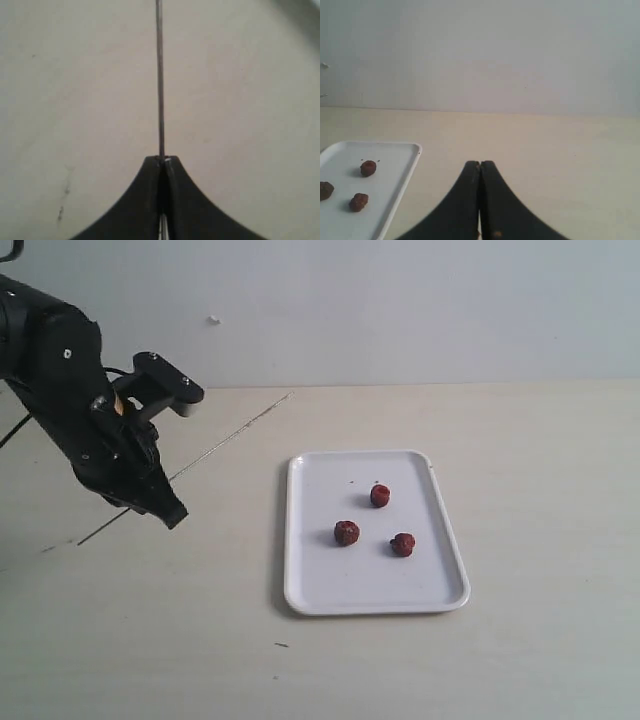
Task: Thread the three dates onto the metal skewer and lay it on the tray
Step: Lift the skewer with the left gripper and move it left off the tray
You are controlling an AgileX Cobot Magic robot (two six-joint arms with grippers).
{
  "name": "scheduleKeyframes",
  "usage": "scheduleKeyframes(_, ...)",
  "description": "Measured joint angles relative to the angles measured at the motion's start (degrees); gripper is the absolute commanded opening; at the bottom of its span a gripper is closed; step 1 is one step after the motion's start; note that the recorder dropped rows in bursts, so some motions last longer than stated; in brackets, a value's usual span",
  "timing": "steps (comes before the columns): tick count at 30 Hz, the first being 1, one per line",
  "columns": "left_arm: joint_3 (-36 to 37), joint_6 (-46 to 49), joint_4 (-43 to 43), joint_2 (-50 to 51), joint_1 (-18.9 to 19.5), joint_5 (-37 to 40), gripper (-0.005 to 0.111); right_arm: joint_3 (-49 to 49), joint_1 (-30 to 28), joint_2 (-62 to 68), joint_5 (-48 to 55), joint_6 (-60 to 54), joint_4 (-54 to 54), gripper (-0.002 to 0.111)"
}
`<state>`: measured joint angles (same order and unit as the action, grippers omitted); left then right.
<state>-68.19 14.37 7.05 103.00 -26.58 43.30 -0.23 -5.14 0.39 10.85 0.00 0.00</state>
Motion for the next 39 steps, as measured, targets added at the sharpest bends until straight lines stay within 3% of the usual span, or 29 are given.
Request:
scheduleKeyframes(10,0.0,20.0,-9.9,0.0,1.3,-6.0,0.0,0.0,0.0,0.0,-0.6,-2.0,-4.4,0.0)
scheduleKeyframes(17,-2.4,28.5,-10.3,0.0,1.3,5.8,0.0,0.0,0.0,0.0,-12.7,-3.4,-4.4,0.0)
scheduleKeyframes(33,-2.9,29.9,-12.3,0.0,1.3,12.5,0.0,0.0,0.0,0.0,-13.3,2.8,-4.4,0.0)
scheduleKeyframes(39,-2.9,29.9,-12.4,0.0,1.3,7.9,0.0,0.0,0.0,0.0,-18.0,3.0,-4.4,0.0)
